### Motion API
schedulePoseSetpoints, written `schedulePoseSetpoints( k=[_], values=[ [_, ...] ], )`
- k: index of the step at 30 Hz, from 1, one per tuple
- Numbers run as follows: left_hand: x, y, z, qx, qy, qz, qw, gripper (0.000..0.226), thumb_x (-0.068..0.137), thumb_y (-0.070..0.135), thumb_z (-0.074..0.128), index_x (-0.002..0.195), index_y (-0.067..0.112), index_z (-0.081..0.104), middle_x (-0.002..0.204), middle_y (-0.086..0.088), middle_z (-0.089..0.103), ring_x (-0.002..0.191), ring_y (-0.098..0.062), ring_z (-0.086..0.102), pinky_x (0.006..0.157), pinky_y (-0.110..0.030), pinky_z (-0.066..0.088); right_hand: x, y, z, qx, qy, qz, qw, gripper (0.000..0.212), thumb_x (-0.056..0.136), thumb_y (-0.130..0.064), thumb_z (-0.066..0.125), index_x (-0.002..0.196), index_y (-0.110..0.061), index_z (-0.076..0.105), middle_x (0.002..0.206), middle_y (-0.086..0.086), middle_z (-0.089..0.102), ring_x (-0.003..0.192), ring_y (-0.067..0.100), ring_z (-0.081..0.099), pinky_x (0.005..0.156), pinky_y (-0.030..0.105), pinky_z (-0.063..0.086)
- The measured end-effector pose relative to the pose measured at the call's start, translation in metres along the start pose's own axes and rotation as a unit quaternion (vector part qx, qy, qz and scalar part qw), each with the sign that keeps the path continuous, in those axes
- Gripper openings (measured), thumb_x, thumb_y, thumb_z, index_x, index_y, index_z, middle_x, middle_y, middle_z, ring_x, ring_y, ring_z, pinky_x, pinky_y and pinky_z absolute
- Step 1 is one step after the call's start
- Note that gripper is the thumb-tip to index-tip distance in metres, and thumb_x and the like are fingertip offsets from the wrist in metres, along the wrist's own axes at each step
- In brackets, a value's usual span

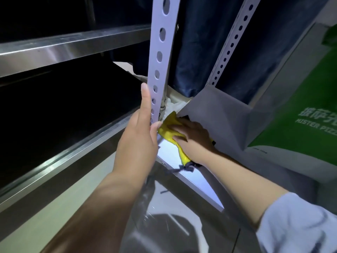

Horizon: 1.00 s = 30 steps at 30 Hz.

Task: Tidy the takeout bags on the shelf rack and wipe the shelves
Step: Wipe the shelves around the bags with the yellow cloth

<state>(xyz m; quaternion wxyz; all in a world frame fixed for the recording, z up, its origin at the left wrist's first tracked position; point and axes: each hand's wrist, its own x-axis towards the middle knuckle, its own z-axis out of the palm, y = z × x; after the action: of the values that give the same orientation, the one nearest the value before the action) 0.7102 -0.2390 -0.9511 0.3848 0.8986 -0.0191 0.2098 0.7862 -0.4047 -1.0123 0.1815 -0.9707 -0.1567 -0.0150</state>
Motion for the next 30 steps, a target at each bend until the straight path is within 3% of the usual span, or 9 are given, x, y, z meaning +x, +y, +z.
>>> schedulePoseSetpoints(
  k=[4,9,11,15,17,19,24,27,30],
  values=[
    [-0.001,-0.001,-0.004,-0.007,-0.009,0.016,1.000,0.087,0.093,0.023,0.050,0.136,0.052,-0.021,0.116,0.008,0.056,0.076,0.004,0.047,0.074,-0.014,0.039,0.000,0.020,-0.007,-0.018,0.037,-0.008,0.999,0.034,0.091,-0.029,0.055,0.124,-0.034,0.057,0.144,-0.003,0.042,0.125,0.031,0.042,0.102,0.043,0.036],
    [-0.002,-0.001,-0.003,-0.027,-0.001,0.026,0.999,0.086,0.095,0.021,0.048,0.135,0.053,-0.021,0.120,0.009,0.056,0.087,-0.002,0.049,0.073,-0.022,0.039,0.044,0.019,-0.007,-0.074,0.054,0.188,0.978,0.037,0.094,-0.034,0.043,0.131,-0.038,0.045,0.147,0.000,0.034,0.120,0.036,0.040,0.097,0.046,0.034],
    [-0.002,-0.001,-0.002,-0.029,0.004,0.026,0.999,0.084,0.095,0.021,0.048,0.135,0.050,-0.020,0.123,0.007,0.055,0.092,-0.001,0.047,0.077,-0.022,0.040,0.040,0.002,0.000,-0.075,0.041,0.152,0.985,0.036,0.093,-0.037,0.045,0.128,-0.038,0.047,0.143,0.000,0.037,0.118,0.035,0.042,0.094,0.044,0.036],
    [-0.002,-0.001,-0.004,-0.033,-0.002,0.032,0.999,0.081,0.094,0.023,0.046,0.137,0.047,-0.019,0.118,0.004,0.056,0.092,-0.004,0.047,0.075,-0.023,0.039,-0.004,-0.007,0.002,0.001,-0.012,-0.014,1.000,0.033,0.092,-0.039,0.050,0.125,-0.041,0.053,0.145,-0.007,0.040,0.124,0.026,0.042,0.102,0.038,0.036],
    [-0.002,-0.001,-0.005,-0.030,-0.005,0.040,0.999,0.085,0.094,0.024,0.046,0.137,0.048,-0.023,0.112,0.005,0.056,0.087,-0.006,0.047,0.071,-0.023,0.038,-0.013,0.008,-0.009,0.008,-0.002,0.000,1.000,0.034,0.092,-0.035,0.053,0.125,-0.037,0.055,0.146,-0.006,0.039,0.128,0.026,0.040,0.106,0.037,0.032],
    [-0.003,0.000,-0.004,-0.025,0.001,0.043,0.999,0.087,0.095,0.023,0.047,0.135,0.051,-0.025,0.117,0.005,0.056,0.089,-0.003,0.046,0.072,-0.021,0.037,-0.014,0.024,-0.017,-0.029,0.035,0.067,0.997,0.035,0.093,-0.030,0.053,0.128,-0.031,0.054,0.147,-0.003,0.039,0.127,0.030,0.040,0.104,0.039,0.033],
    [-0.006,0.003,0.001,-0.050,0.023,0.004,0.998,0.079,0.094,0.019,0.050,0.143,0.044,-0.006,0.132,0.000,0.048,0.106,-0.010,0.053,0.079,-0.019,0.037,-0.013,0.010,-0.008,-0.082,0.044,0.214,0.972,0.037,0.095,-0.035,0.042,0.132,-0.038,0.043,0.150,-0.005,0.029,0.123,0.031,0.036,0.098,0.041,0.031],
    [-0.012,0.006,0.003,-0.042,0.018,-0.016,0.999,0.078,0.093,0.020,0.052,0.145,0.039,-0.002,0.134,-0.002,0.043,0.107,-0.007,0.048,0.080,-0.019,0.037,-0.036,-0.008,-0.002,-0.074,0.012,0.185,0.980,0.037,0.094,-0.038,0.041,0.131,-0.040,0.042,0.150,-0.006,0.028,0.123,0.031,0.035,0.097,0.041,0.031],
    [-0.021,0.012,0.000,-0.034,0.008,-0.033,0.999,0.071,0.092,0.020,0.055,0.147,0.024,0.011,0.135,-0.008,0.038,0.112,-0.019,0.048,0.081,-0.022,0.036,-0.073,-0.019,-0.008,0.009,0.003,0.139,0.990,0.035,0.094,-0.038,0.043,0.129,-0.042,0.046,0.140,-0.006,0.043,0.119,0.027,0.043,0.094,0.036,0.037]
  ],
)
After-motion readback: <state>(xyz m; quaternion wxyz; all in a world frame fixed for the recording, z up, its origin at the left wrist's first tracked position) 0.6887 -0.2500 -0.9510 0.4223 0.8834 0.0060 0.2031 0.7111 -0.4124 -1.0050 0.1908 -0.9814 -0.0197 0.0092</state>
